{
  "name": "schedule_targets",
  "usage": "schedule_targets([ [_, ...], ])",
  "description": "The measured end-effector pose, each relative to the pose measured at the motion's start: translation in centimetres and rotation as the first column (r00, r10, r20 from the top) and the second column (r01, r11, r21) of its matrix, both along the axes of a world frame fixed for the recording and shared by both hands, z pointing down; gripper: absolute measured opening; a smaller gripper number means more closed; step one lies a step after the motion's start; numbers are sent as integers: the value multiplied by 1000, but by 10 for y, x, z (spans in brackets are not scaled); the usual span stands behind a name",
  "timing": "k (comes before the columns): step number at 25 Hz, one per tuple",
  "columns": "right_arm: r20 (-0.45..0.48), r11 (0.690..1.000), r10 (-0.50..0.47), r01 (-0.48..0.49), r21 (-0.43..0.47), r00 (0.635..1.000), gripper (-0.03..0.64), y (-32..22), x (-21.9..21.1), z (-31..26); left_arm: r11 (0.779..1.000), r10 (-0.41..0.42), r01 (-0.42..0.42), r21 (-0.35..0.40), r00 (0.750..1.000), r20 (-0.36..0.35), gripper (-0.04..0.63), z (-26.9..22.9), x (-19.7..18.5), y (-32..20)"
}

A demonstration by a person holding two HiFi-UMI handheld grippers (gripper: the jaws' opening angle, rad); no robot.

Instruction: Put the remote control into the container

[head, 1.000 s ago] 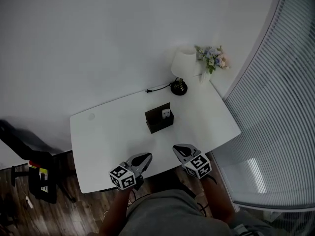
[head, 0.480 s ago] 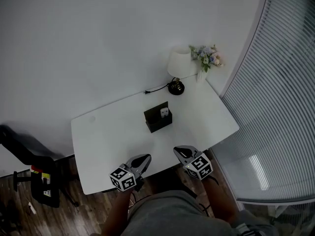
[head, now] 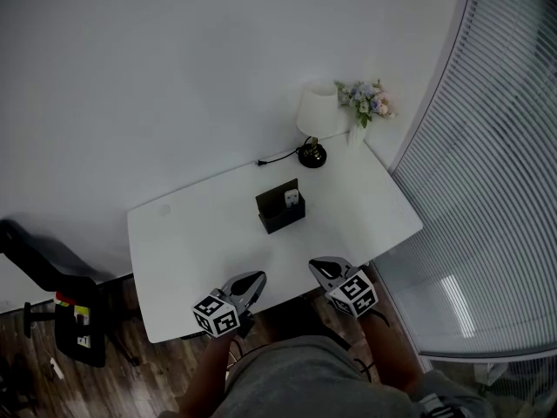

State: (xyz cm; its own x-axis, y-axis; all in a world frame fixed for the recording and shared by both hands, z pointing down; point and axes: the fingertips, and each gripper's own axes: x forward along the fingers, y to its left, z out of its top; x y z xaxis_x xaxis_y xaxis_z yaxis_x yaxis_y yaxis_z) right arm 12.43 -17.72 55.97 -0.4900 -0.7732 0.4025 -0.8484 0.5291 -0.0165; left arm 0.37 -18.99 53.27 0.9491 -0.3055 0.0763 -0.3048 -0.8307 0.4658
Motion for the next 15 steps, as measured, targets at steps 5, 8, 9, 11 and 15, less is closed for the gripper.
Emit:
schedule_targets([
  [5,3,1000,2,-2,0,1000,17,1,1,0,1000,-3,3,-3,1000,0,-2,1,-1,1],
  [8,3,1000,0,0,-2,1000,17,1,1,1,1000,-3,3,-2,1000,3,-2,1,-1,1],
  [9,4,1000,-1,1,-2,1000,17,1,1,1,1000,-3,3,-2,1000,5,-2,2,-1,0],
  [11,6,1000,-3,3,-3,1000,17,2,0,1,1000,-5,5,-3,1000,6,-2,2,-1,0],
  [15,12,1000,-2,2,-8,1000,17,3,1,3,1000,-11,11,-5,1000,5,-2,1,-2,-1],
])
